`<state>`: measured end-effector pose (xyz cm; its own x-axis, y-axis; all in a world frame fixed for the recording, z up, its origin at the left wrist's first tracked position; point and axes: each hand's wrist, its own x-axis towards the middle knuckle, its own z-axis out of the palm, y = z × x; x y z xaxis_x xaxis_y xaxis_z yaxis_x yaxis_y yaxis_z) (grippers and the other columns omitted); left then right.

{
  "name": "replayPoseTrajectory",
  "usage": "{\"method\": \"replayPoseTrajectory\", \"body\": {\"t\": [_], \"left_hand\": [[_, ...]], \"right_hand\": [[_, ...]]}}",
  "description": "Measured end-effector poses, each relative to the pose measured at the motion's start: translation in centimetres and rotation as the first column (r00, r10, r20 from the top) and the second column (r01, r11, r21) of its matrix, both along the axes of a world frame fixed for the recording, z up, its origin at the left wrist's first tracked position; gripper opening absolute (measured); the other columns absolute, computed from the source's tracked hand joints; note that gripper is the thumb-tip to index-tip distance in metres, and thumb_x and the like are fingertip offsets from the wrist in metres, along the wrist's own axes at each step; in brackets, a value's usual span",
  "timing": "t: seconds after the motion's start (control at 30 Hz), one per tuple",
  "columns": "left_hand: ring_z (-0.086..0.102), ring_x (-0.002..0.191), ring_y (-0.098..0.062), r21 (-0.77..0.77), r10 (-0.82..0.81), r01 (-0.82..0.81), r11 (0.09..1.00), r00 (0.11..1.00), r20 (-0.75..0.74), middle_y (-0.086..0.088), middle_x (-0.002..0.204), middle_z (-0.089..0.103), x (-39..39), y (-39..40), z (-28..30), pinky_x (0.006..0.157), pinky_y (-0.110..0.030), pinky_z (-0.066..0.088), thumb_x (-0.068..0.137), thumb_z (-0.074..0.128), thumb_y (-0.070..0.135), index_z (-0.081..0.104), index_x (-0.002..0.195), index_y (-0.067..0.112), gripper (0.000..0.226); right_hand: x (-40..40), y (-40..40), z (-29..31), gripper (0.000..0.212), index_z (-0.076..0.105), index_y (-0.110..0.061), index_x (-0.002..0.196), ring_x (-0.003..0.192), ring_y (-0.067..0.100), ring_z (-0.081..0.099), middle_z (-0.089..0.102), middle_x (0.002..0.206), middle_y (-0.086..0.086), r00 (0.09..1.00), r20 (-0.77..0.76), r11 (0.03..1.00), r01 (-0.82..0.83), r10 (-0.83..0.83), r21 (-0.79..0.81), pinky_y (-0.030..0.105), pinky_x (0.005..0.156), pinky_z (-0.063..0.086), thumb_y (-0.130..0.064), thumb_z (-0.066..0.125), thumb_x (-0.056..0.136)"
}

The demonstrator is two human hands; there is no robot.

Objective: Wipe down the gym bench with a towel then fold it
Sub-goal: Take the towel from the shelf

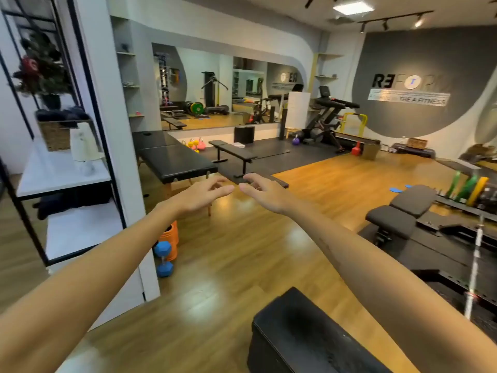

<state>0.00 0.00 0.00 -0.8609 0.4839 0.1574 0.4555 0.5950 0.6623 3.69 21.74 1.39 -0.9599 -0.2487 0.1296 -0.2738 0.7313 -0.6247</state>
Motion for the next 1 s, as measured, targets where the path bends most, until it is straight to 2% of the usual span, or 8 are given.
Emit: {"method": "replayPoseTrajectory", "body": {"t": [0.13, 0.33, 0.5, 0.63, 0.67, 0.8, 0.93, 1.0], "left_hand": [[0.048, 0.122, -0.011, 0.017, 0.066, -0.067, 0.998, 0.997, 0.027, 0.003, 0.139, 0.049, -4.1, -2.7, -1.2, 0.092, -0.024, 0.04, 0.065, 0.039, 0.091, 0.036, 0.145, 0.026, 0.104], [0.048, 0.122, -0.012, -0.01, 0.115, -0.115, 0.993, 0.992, 0.042, 0.005, 0.138, 0.05, -13.1, -3.8, -1.8, 0.098, -0.029, 0.043, 0.058, 0.038, 0.096, 0.037, 0.141, 0.03, 0.106], [0.05, 0.118, -0.011, -0.053, 0.169, -0.169, 0.984, 0.986, 0.005, 0.005, 0.133, 0.05, -21.2, -3.6, -1.4, 0.087, -0.021, 0.044, 0.057, 0.036, 0.097, 0.037, 0.142, 0.028, 0.109], [0.052, 0.118, -0.015, -0.011, 0.23, -0.23, 0.973, 0.973, 0.001, 0.001, 0.13, 0.055, -27.2, -4.4, -1.3, 0.087, -0.021, 0.043, 0.08, 0.041, 0.075, 0.043, 0.139, 0.023, 0.079], [0.053, 0.118, -0.015, -0.019, 0.239, -0.239, 0.971, 0.971, -0.003, 0.002, 0.129, 0.055, -28.7, -4.6, -1.4, 0.086, -0.021, 0.044, 0.08, 0.042, 0.076, 0.043, 0.139, 0.024, 0.078], [0.053, 0.114, -0.009, -0.052, 0.224, -0.225, 0.973, 0.974, -0.024, 0.008, 0.124, 0.055, -35.4, -5.5, -2.0, 0.085, -0.019, 0.045, 0.064, 0.036, 0.093, 0.043, 0.138, 0.029, 0.098], [0.053, 0.114, -0.012, -0.147, 0.219, -0.235, 0.961, 0.969, -0.115, 0.001, 0.128, 0.056, -43.2, -7.0, -1.7, 0.091, -0.023, 0.045, 0.077, 0.043, 0.073, 0.04, 0.141, 0.023, 0.081], [0.053, 0.113, -0.01, -0.194, 0.213, -0.247, 0.949, 0.96, -0.182, 0.002, 0.129, 0.056, -47.4, -8.0, -1.4, 0.092, -0.026, 0.047, 0.079, 0.044, 0.07, 0.038, 0.143, 0.026, 0.078]], "right_hand": [[-5.5, -2.4, -0.8, 0.066, 0.034, -0.028, 0.151, 0.128, 0.021, 0.048, 0.05, 0.141, 0.003, 0.998, 0.044, 0.999, -0.038, 0.036, 0.037, 0.042, 0.107, 0.041, -0.064, 0.041, 0.096], [-15.7, -4.0, -1.6, 0.062, 0.033, -0.024, 0.152, 0.129, 0.022, 0.047, 0.048, 0.143, 0.006, 0.991, 0.024, 0.991, -0.131, 0.131, -0.005, 0.029, 0.097, 0.039, -0.055, 0.042, 0.1], [-25.0, -3.9, -1.8, 0.059, 0.034, -0.022, 0.152, 0.132, 0.023, 0.046, 0.048, 0.147, 0.007, 0.982, 0.019, 0.982, -0.187, 0.187, 0.024, 0.03, 0.099, 0.039, -0.052, 0.041, 0.101], [-32.2, -4.0, -2.0, 0.056, 0.039, -0.02, 0.15, 0.131, 0.02, 0.047, 0.05, 0.146, 0.006, 0.978, 0.011, 0.978, -0.207, 0.207, 0.025, 0.025, 0.094, 0.036, -0.049, 0.041, 0.102], [-33.9, -4.2, -2.2, 0.055, 0.04, -0.02, 0.149, 0.129, 0.019, 0.048, 0.051, 0.145, 0.005, 0.976, 0.01, 0.976, -0.216, 0.216, 0.034, 0.024, 0.092, 0.036, -0.049, 0.041, 0.102], [-41.2, -5.2, -3.4, 0.054, 0.042, -0.02, 0.148, 0.123, 0.017, 0.051, 0.054, 0.14, 0.004, 0.972, 0.0, 0.972, -0.234, 0.234, 0.037, 0.024, 0.09, 0.04, -0.049, 0.043, 0.102], [-49.0, -6.4, -4.7, 0.055, 0.041, -0.023, 0.148, 0.124, 0.017, 0.052, 0.055, 0.138, 0.002, 0.967, -0.02, 0.966, -0.251, 0.253, 0.065, 0.026, 0.094, 0.043, -0.05, 0.045, 0.101], [-53.4, -6.9, -5.2, 0.057, 0.039, -0.024, 0.149, 0.124, 0.017, 0.052, 0.056, 0.137, 0.002, 0.963, -0.023, 0.961, -0.265, 0.267, 0.077, 0.027, 0.095, 0.043, -0.051, 0.046, 0.1]]}}
